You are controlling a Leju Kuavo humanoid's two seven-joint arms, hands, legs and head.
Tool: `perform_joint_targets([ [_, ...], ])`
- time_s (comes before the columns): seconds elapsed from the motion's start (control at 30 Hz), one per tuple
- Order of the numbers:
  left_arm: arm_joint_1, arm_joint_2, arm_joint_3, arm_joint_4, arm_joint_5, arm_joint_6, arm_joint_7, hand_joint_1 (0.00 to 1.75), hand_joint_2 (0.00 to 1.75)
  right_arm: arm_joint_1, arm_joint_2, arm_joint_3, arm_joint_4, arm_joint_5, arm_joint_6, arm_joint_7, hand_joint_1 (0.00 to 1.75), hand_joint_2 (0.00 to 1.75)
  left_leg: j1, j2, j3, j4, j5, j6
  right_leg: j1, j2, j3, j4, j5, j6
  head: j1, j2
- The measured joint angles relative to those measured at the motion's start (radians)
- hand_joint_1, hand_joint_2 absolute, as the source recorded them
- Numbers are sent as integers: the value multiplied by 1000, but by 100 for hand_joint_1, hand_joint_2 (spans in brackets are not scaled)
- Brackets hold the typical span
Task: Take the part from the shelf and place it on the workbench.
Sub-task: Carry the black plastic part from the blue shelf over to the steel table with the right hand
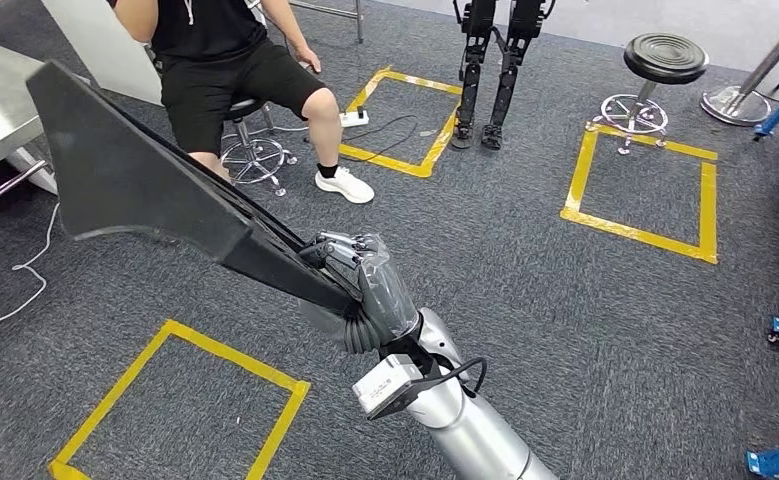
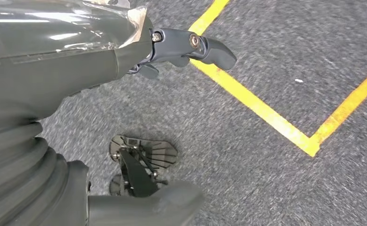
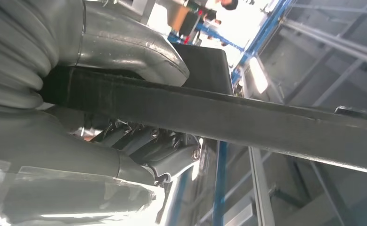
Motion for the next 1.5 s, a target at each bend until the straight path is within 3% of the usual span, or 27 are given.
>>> perform_joint_targets([
  [0.03,1,-1,2,0,2,-1,1,0,175,0,0,0,3,-1,-1,-2,175,175,1,2,-21,36,-7,0,3,-12,0,0,-1,-2,0,0],
  [0.07,2,-1,5,0,3,-2,1,0,175,0,0,0,5,-1,-2,-3,175,175,1,4,-23,35,4,0,5,-23,1,0,-3,-3,0,0],
  [0.13,2,-1,10,0,4,-3,1,0,175,-3,0,2,9,-2,-2,-6,175,175,0,21,33,-75,68,7,8,-45,5,0,-6,-4,0,0],
  [0.2,-1,0,15,0,4,-3,1,0,175,-11,0,5,13,-5,-3,-8,175,175,-9,59,100,-198,111,16,16,-64,10,1,-12,1,0,0],
  [0.23,-3,-1,16,0,4,-4,1,0,175,-16,0,8,15,-7,-4,-9,175,175,-14,71,114,-226,115,21,19,-72,11,1,-14,5,1,0],
  [0.3,-5,0,19,0,4,-4,0,0,175,-22,1,12,16,-13,-5,-11,175,175,-19,56,116,-237,114,31,22,-91,16,-1,-19,14,3,0],
  [0.33,-4,0,20,0,4,-4,-1,0,175,-22,2,14,16,-16,-6,-12,175,175,-17,45,120,-242,117,37,21,-90,16,2,-22,19,4,0],
  [0.4,-2,-1,21,0,2,-3,-1,0,175,-23,2,17,16,-21,-8,-14,175,175,-12,22,133,-257,126,49,19,-50,1,45,-45,24,4,0],
  [0.47,-4,-2,21,0,2,-3,-2,0,175,-21,-1,18,16,-23,-10,-14,175,175,-8,0,138,-262,130,56,15,2,-57,165,-94,19,6,0],
  [0.53,-4,-2,21,0,1,-3,-2,0,175,-16,-7,18,18,-25,-10,-14,175,175,-8,-29,138,-262,129,58,11,16,-123,277,-126,22,7,0],
  [0.57,-2,-3,21,0,1,-3,-2,0,175,-14,-9,18,18,-28,-9,-14,175,175,-7,-44,139,-261,129,58,9,18,-133,286,-120,30,7,0],
  [0.6,-1,-4,22,0,1,-3,-2,0,175,-13,-10,19,18,-33,-7,-14,175,175,-7,-59,140,-260,128,57,7,20,-123,252,-98,40,7,0],
  [0.67,-1,-6,22,0,1,-3,-2,0,175,-13,-10,19,18,-43,-2,-14,175,175,-6,-87,140,-255,124,50,-3,47,-63,111,-33,58,8,0],
  [0.73,0,-7,22,0,1,-3,-3,0,175,-13,-10,22,18,-48,1,-15,175,175,-7,-109,135,-248,117,38,-8,75,-19,16,4,55,7,0],
  [0.8,4,-7,23,0,1,-3,-3,0,175,-14,-9,26,18,-51,1,-15,175,175,-5,-124,128,-248,116,25,-5,72,-12,5,8,40,7,0],
  [0.83,6,-7,24,0,0,-3,-3,0,175,-15,-8,28,18,-52,1,-16,175,175,-2,-124,127,-247,116,20,-6,63,-10,4,10,33,7,0],
  [0.9,6,-7,24,0,-3,-2,-3,0,175,-17,-5,31,18,-54,1,-16,175,175,-2,-82,113,-215,96,11,-10,45,-4,-1,10,20,5,0],
  [0.97,3,-7,24,0,-5,-1,-3,0,175,-16,-4,33,18,-56,1,-16,175,175,-2,-20,59,-106,40,1,-8,22,2,-3,5,8,2,0],
  [1.03,3,-6,24,1,-9,0,0,0,175,-15,-4,33,18,-58,1,-17,175,175,2,1,-11,20,-8,-5,-4,-3,4,-3,0,2,1,0],
  [1.07,4,-7,24,1,-12,1,2,0,175,-15,-5,33,18,-59,1,-17,175,175,4,3,-26,40,-5,-7,-3,-15,5,-3,-2,0,1,0],
  [1.1,5,-6,24,0,-14,2,3,0,175,-15,-5,34,18,-59,2,-17,175,175,5,6,-18,18,18,-7,-2,-26,7,-3,-4,0,1,0],
  [1.2,3,-5,24,0,-16,3,4,0,175,-16,-4,34,17,-62,3,-17,175,175,1,51,85,-181,111,2,4,-56,18,-3,-13,8,1,0],
  [1.27,2,-5,24,0,-17,3,5,0,175,-17,-4,34,17,-66,5,-17,175,175,-6,67,114,-240,124,13,10,-72,23,-3,-19,18,3,0],
  [1.33,3,-4,24,0,-16,3,6,0,175,-16,-2,35,17,-69,8,-17,175,175,-10,45,114,-244,125,26,13,-86,28,-7,-23,28,3,0],
  [1.4,4,-6,25,0,-16,4,6,0,175,-17,0,36,17,-71,9,-17,175,175,-7,24,123,-256,132,40,11,-59,21,17,-38,36,4,0],
  [1.47,3,-8,25,0,-15,6,6,0,175,-15,-2,36,18,-71,10,-18,175,175,-3,2,129,-264,136,48,7,-7,-28,117,-83,32,6,0],
  [1.5,2,-8,25,0,-15,8,6,0,175,-13,-4,36,18,-71,11,-19,175,175,-2,-10,129,-264,136,51,6,7,-66,188,-109,29,7,0],
])
